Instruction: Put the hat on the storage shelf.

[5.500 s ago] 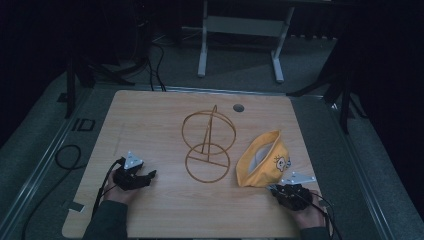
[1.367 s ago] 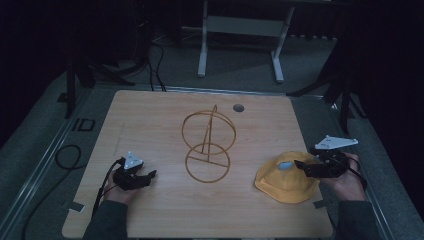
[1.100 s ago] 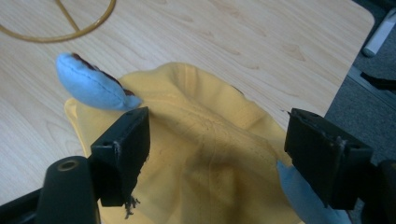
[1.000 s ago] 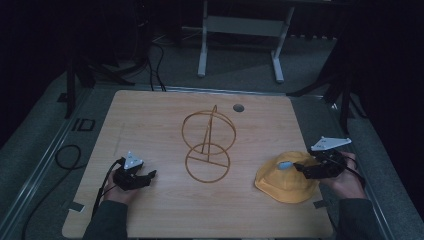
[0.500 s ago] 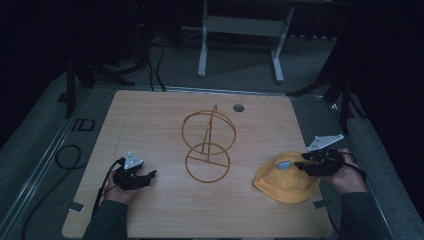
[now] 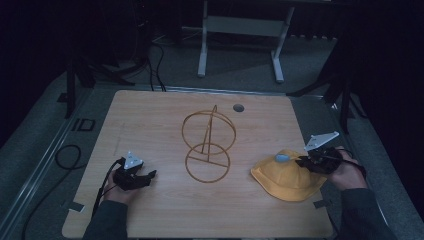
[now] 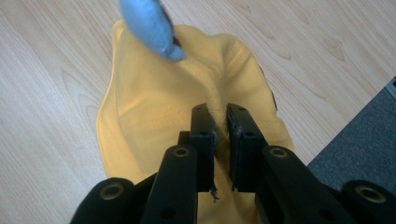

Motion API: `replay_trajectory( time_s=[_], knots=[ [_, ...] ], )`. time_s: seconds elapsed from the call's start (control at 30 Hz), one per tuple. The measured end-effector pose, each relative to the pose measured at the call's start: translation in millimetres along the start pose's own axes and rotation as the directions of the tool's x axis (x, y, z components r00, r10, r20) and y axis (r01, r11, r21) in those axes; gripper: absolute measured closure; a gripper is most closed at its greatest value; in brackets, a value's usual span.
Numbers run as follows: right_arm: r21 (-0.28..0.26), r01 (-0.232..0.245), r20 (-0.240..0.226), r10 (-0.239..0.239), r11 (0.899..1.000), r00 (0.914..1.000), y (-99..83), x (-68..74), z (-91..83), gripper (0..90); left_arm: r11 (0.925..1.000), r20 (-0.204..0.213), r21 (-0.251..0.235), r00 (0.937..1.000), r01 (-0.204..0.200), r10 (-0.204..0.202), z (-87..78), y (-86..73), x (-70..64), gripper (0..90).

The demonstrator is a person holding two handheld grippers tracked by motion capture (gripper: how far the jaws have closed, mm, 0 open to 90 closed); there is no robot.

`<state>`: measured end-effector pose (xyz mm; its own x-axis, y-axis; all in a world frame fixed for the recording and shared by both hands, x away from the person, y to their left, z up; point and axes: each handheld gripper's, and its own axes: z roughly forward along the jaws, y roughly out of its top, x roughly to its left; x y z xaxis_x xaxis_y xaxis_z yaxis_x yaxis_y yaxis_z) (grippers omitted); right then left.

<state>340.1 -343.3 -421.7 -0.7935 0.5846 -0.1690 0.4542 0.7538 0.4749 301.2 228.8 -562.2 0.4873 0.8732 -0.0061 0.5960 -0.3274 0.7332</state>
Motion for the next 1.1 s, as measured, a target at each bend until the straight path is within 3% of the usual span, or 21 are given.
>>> replay_trajectory(
  time_s=[0.3,1.1],
  knots=[
    [-0.028,0.009,0.004,-0.008,1.000,1.0000,7.7,0.4,-7.5,84.2,1.0000,0.000,0.000,1.0000,0.001,-0.001,0.0,0.0,-0.1,36.6],
    [-0.075,0.070,0.028,-0.068,0.995,0.9973,50.7,0.7,-27.0,84.4,1.0000,0.000,0.002,1.0000,0.000,0.000,-0.1,0.1,0.1,36.6]
  ],
)
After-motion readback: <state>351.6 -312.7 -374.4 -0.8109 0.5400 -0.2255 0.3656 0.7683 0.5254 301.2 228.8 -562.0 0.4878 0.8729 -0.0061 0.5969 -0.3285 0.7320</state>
